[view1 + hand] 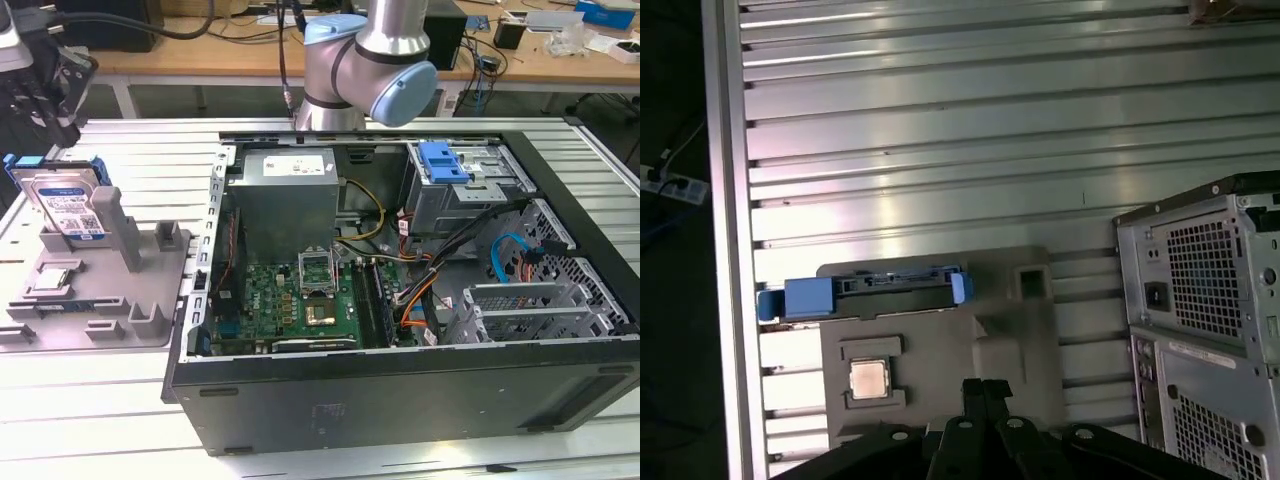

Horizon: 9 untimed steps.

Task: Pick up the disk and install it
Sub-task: 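Reach for the disk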

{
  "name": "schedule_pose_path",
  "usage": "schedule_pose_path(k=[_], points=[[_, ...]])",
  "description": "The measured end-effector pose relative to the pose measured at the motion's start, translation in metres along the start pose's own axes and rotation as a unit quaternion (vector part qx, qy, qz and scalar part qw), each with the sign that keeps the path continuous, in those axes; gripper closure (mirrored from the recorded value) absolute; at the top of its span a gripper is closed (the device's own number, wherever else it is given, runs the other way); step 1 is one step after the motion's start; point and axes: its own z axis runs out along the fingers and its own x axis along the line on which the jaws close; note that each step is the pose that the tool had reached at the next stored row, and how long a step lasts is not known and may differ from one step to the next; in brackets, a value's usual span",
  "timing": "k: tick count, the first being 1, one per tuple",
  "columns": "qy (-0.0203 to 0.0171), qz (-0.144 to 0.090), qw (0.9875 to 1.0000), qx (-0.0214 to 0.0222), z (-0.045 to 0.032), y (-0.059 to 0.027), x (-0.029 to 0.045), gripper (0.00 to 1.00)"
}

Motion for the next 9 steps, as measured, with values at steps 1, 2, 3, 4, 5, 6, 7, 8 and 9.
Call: schedule_pose_path(k=[1, 2, 3, 4, 5, 6, 7, 8, 9], points=[[0.0001, 0.000, 1.0000, 0.0000, 0.0003, 0.0014, 0.0043, 0.89], [0.0001, 0.000, 1.0000, 0.0000, 0.0007, 0.0034, 0.0087, 0.89], [0.0001, 0.000, 1.0000, 0.0000, 0.0011, 0.0050, 0.0111, 0.89], [0.0003, 0.000, 1.0000, 0.0001, 0.0019, 0.0108, 0.0177, 0.89], [0.0003, 0.000, 1.0000, 0.0000, 0.0028, 0.0157, 0.0216, 0.89], [0.0004, 0.000, 1.0000, 0.0000, 0.0034, 0.0198, 0.0247, 0.89], [0.0005, 0.000, 1.0000, 0.0000, 0.0039, 0.0231, 0.0273, 0.89], [0.0005, 0.000, 1.0000, 0.0001, 0.0044, 0.0266, 0.0304, 0.89], [0.0004, 0.000, 1.0000, 0.0000, 0.0049, 0.0289, 0.0332, 0.89]])
